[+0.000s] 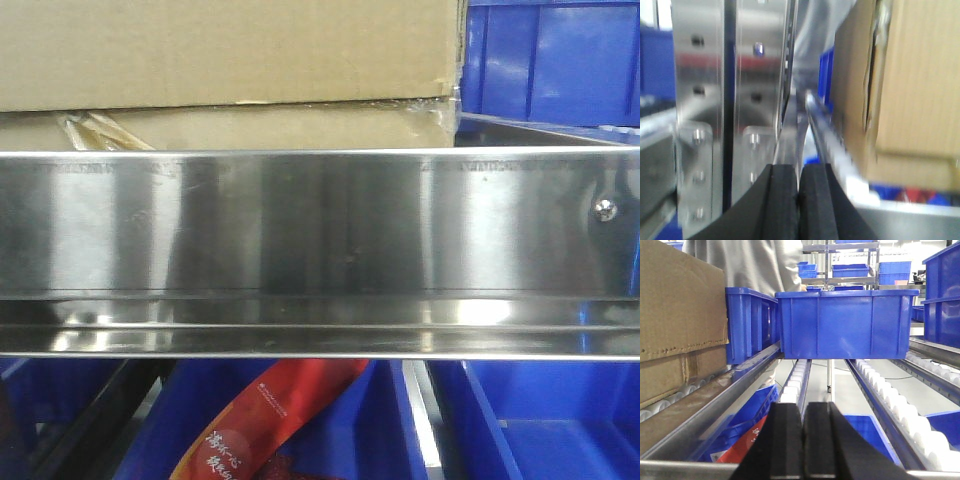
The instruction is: Grab carton from right shelf to conveyor
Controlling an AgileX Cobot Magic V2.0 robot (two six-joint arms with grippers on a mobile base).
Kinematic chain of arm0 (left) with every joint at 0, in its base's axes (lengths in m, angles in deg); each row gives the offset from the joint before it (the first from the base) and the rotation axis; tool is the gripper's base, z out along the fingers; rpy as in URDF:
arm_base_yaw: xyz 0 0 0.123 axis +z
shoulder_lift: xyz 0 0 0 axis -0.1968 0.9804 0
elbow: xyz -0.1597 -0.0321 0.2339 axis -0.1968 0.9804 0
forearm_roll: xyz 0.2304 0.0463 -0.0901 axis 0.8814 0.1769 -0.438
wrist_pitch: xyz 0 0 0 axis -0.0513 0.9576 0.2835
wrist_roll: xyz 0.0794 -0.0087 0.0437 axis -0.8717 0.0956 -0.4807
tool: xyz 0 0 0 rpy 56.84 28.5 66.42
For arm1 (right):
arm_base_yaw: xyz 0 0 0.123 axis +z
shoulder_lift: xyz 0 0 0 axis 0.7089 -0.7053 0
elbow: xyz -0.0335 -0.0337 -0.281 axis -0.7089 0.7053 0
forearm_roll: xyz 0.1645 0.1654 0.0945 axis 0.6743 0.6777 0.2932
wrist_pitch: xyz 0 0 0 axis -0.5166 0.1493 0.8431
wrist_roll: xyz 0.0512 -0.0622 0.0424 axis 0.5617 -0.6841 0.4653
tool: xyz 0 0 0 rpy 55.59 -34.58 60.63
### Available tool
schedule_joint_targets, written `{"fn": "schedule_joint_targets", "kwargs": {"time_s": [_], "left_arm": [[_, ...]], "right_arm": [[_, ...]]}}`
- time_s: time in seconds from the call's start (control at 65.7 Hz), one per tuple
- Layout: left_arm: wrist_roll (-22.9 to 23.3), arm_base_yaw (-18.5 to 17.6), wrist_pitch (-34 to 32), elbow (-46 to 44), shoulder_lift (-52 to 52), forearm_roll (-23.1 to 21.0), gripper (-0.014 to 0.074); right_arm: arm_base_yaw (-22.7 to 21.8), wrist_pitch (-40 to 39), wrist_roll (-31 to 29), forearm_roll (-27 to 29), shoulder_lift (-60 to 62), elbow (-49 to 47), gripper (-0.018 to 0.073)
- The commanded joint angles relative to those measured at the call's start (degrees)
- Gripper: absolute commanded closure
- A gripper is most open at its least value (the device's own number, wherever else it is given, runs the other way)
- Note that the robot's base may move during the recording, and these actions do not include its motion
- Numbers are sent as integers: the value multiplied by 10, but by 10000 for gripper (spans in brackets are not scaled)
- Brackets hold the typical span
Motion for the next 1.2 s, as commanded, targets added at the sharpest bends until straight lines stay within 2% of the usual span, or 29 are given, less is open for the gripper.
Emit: {"fn": "schedule_joint_targets", "kwargs": {"time_s": [0.0, 0.137, 0.259, 0.365, 0.442, 0.503, 0.609, 0.761, 0.822, 0.975, 1.036, 1.188], "left_arm": [[-2, -3, -33, -2, -2, -3, 595], [-2, -3, -76, -2, -2, -3, 595], [-2, -3, -60, -28, -2, 1, 593], [-2, -3, 8, -98, -2, 40, 553], [-2, -3, 79, -169, 2, 80, 482], [-2, -3, 123, -216, 19, 95, 422], [-2, -4, 185, -294, 62, 101, 304], [-2, -5, 232, -378, 133, 82, 172], [-2, -6, 254, -405, 170, 74, 145], [-3, -68, 289, -470, 238, 56, 141], [-3, -107, 314, -503, 272, 56, 141], [-3, -176, 378, -581, 359, 56, 141]], "right_arm": [[0, -21, -5, 1, 2, 0, 627], [0, -26, -5, 1, 2, 0, 627], [0, -57, -5, 8, 2, 0, 627], [0, -39, -5, 13, 2, -27, 627], [0, 33, -5, 13, 2, -90, 626], [0, 81, -5, 13, 2, -137, 601], [0, 129, -5, 13, -28, -211, 441], [0, 133, -5, 13, -88, -282, 84], [0, 139, -5, 13, -115, -297, -21], [0, 153, -5, 14, -169, -342, -9], [0, 186, -5, 23, -200, -380, -9], [22, 251, -5, 43, -276, -481, -9]]}}
